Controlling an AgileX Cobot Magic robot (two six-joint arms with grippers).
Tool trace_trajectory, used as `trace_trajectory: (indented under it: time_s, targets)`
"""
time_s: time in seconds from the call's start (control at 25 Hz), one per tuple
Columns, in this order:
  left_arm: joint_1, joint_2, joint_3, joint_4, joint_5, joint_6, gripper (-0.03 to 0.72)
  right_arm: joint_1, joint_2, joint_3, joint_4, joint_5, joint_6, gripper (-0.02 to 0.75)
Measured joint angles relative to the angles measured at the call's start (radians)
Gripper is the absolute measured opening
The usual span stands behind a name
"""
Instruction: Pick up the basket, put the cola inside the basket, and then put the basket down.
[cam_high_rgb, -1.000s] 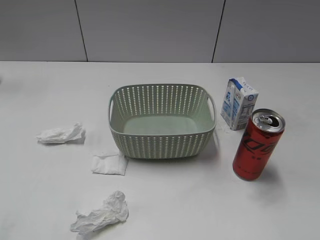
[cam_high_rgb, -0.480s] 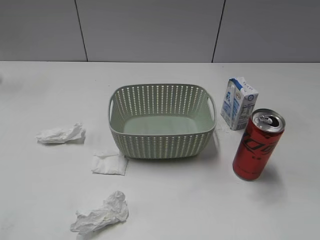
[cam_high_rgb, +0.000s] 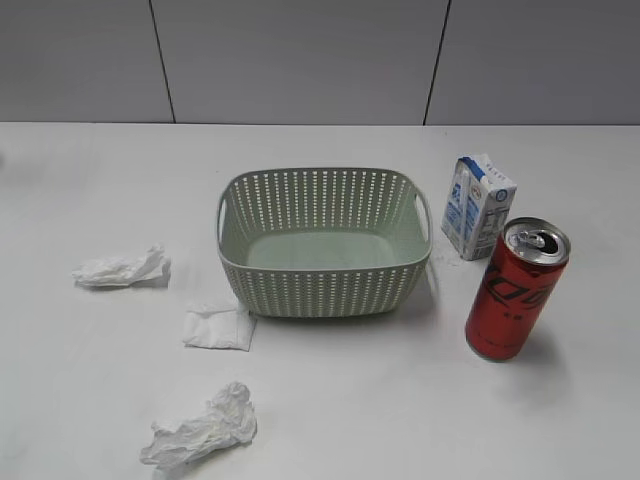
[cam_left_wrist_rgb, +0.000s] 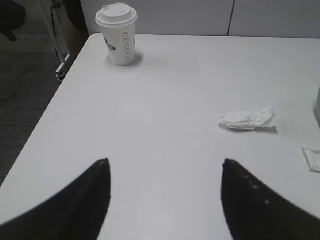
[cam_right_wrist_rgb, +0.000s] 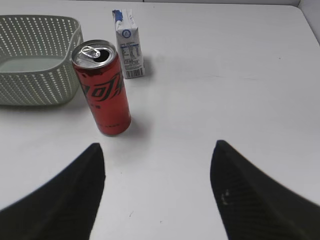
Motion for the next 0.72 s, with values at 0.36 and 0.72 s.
trace_trajectory:
  time_s: [0.36,0.72]
  targets:
    - [0.000,0.219,-0.059,-0.002,-0.174,0.000,0.631,0.000,0.000,0.000,0.000,0.000,0.000,0.499]
    - [0.000,0.647,-0.218,-0.080,-0.405,0.001,0.596,0.000,0.000,0.000,0.000,0.000,0.000,0.499]
